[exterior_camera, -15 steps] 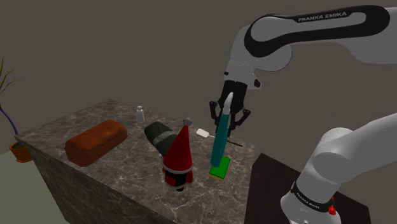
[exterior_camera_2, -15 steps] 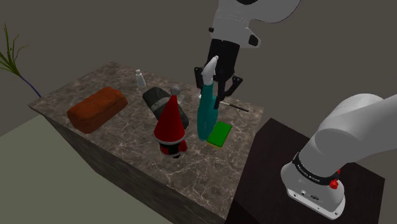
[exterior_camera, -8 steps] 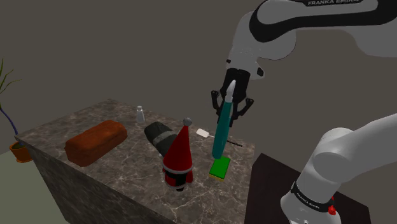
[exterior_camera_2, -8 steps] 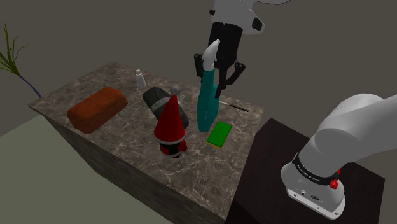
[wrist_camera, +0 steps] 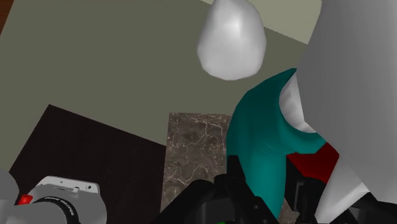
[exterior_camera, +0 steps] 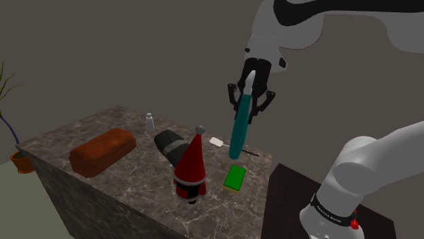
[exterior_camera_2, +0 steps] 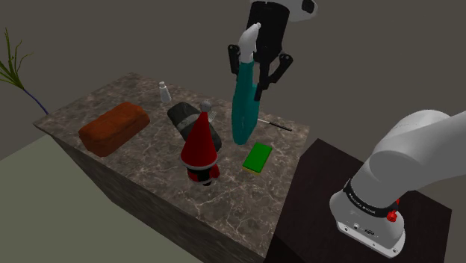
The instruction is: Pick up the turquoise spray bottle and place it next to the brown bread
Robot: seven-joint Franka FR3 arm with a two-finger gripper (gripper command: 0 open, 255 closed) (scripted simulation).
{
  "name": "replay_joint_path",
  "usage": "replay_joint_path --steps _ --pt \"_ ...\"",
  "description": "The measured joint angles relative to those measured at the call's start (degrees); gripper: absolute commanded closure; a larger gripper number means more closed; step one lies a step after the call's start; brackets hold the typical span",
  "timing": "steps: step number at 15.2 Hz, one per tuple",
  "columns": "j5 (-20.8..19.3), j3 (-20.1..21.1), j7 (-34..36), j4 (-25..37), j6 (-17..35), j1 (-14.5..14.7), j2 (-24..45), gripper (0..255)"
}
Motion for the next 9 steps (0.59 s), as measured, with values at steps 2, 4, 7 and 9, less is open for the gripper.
replay_joint_path --steps 2,4,7,9 --pt "-0.3 -0.3 0.7 1.9 -1.3 -0.1 0.4 255" --pt "-0.4 -0.6 1.4 3.6 -2.5 -0.1 0.7 255" --pt "-0.6 -0.8 2.5 6.1 -4.2 -0.1 1.2 255" --pt "-0.9 -0.3 2.3 7.4 -3.2 -0.4 3.6 255"
